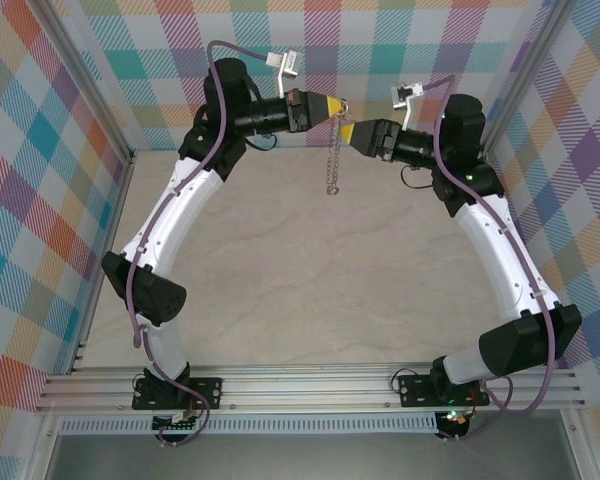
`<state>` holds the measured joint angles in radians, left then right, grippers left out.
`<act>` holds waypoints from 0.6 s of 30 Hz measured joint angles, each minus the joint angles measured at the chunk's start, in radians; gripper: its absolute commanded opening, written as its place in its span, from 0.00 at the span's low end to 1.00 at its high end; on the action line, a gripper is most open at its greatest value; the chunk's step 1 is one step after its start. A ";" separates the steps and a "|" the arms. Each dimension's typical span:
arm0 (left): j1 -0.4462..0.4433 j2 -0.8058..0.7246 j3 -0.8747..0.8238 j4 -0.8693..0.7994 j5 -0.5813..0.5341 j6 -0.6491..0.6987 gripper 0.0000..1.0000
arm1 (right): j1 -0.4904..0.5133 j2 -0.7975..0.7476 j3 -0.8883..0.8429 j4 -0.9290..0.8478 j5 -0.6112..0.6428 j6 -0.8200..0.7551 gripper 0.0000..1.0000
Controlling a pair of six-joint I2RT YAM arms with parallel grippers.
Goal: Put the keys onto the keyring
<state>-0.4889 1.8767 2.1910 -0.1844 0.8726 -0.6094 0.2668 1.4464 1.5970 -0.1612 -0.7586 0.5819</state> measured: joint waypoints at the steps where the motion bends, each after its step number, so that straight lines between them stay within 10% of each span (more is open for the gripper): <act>1: 0.000 0.000 0.000 0.000 0.000 0.000 0.00 | 0.002 0.000 0.000 -0.003 0.001 -0.001 0.78; 13: -0.001 0.000 0.019 -0.004 0.001 0.000 0.00 | 0.007 0.051 0.045 -0.028 0.014 -0.016 0.69; 18: -0.001 0.000 0.019 -0.004 0.000 0.000 0.00 | 0.016 0.072 0.081 -0.044 0.014 -0.027 0.46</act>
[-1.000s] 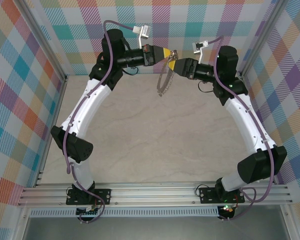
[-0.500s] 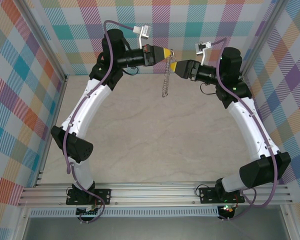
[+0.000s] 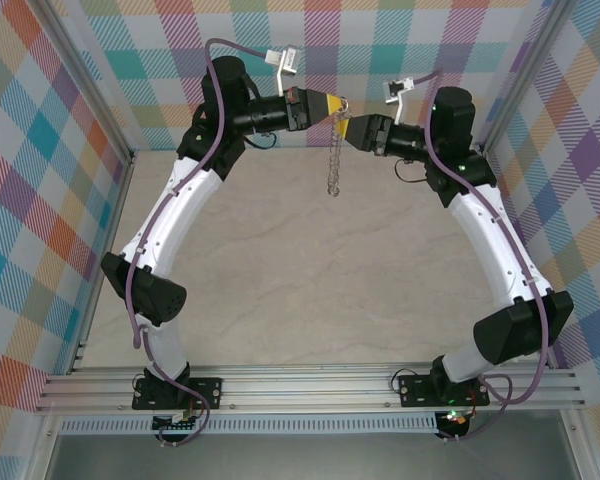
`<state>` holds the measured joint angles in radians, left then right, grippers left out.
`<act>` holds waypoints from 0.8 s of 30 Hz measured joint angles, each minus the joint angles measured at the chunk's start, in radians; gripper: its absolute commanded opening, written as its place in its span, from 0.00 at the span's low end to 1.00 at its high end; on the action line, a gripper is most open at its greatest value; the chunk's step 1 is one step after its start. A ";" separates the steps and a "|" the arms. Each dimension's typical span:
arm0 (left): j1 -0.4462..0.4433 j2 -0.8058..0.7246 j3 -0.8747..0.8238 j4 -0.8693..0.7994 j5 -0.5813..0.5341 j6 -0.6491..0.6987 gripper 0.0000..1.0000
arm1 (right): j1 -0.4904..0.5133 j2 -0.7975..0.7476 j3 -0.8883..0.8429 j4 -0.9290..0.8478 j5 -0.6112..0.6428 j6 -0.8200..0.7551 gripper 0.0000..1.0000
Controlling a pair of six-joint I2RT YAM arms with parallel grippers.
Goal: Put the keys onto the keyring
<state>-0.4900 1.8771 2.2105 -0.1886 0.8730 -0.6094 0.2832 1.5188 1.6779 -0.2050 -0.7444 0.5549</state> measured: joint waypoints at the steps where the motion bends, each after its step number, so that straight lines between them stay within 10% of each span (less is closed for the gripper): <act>1: 0.000 0.000 0.000 0.000 0.000 0.000 0.00 | 0.000 0.000 0.002 -0.001 0.000 -0.006 0.40; 9: 0.000 0.001 0.000 -0.004 -0.032 0.004 0.00 | 0.004 -0.003 0.005 -0.037 -0.025 -0.048 0.02; 24: -0.001 0.005 0.000 -0.014 -0.065 0.003 0.00 | 0.037 -0.013 0.006 -0.092 -0.053 -0.071 0.00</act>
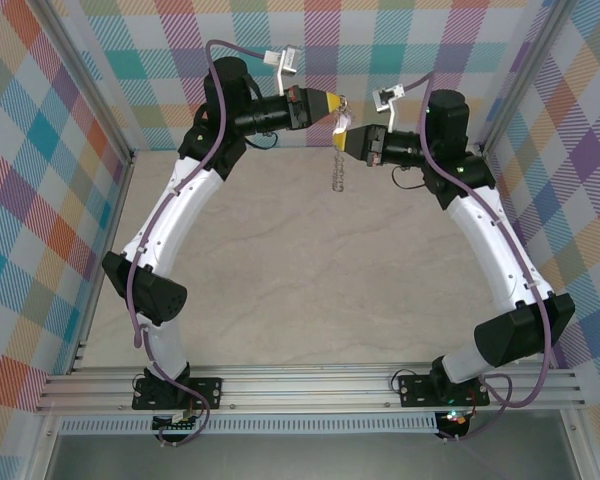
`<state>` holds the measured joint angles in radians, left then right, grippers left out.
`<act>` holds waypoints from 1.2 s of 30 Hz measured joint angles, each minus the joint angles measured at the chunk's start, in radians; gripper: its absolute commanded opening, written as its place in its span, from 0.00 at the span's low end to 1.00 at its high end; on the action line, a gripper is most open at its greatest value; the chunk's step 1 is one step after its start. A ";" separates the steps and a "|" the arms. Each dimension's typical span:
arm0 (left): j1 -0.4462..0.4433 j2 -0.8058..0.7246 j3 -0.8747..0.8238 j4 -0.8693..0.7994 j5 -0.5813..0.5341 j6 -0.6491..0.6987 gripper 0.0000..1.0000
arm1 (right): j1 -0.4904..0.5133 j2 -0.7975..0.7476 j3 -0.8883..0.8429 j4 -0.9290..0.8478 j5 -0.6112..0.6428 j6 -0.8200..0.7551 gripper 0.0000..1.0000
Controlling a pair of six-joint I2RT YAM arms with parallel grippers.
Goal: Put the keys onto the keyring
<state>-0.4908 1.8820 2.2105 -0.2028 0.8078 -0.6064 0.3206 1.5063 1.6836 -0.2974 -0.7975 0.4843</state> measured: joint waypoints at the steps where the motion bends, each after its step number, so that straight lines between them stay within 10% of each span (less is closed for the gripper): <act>1: 0.000 0.000 0.000 0.000 -0.002 0.000 0.00 | 0.005 0.000 0.000 -0.003 0.000 0.000 0.00; 12: 0.000 0.000 -0.015 0.026 0.002 -0.008 0.00 | 0.054 0.005 0.023 -0.013 0.005 -0.003 0.00; 20: -0.003 -0.002 -0.035 0.076 -0.026 -0.012 0.00 | 0.045 -0.004 0.015 -0.048 -0.023 -0.014 0.53; 36: -0.003 -0.051 -0.153 0.225 -0.092 -0.117 0.00 | -0.111 -0.139 -0.095 0.245 0.055 0.300 0.55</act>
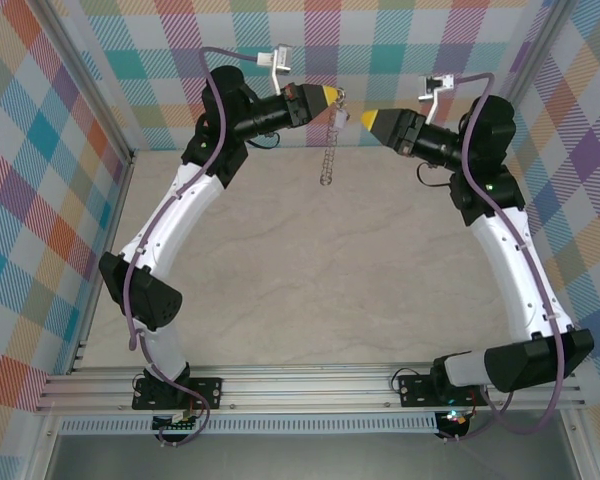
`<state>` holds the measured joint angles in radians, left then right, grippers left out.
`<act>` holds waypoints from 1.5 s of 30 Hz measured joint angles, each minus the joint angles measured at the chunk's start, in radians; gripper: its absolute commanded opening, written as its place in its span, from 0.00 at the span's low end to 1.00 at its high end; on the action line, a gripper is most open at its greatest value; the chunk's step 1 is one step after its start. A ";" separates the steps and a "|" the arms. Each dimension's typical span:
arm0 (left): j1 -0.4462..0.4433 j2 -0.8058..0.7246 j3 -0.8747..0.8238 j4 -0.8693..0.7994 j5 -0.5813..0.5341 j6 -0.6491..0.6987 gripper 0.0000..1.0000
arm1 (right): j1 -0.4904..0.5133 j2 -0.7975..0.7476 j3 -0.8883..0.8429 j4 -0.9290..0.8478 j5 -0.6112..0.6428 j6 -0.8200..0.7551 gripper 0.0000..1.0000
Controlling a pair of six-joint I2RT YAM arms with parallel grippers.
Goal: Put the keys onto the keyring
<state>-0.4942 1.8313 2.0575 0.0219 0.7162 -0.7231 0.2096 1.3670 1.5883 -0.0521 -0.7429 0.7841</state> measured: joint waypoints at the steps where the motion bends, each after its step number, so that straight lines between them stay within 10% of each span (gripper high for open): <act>1: 0.000 -0.003 -0.009 0.013 -0.005 -0.011 0.00 | 0.000 0.016 0.008 0.029 0.010 0.026 0.55; 14: -0.002 -0.021 -0.079 0.137 -0.059 -0.124 0.00 | 0.013 0.216 0.064 0.343 0.047 0.306 0.40; 45: -0.003 -0.036 -0.105 0.165 -0.075 -0.152 0.00 | 0.073 0.230 0.095 0.386 0.074 0.327 0.36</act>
<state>-0.4973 1.7954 1.9526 0.1871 0.6415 -0.8753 0.2825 1.5967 1.6829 0.3340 -0.6693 1.1110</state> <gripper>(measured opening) 0.050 0.364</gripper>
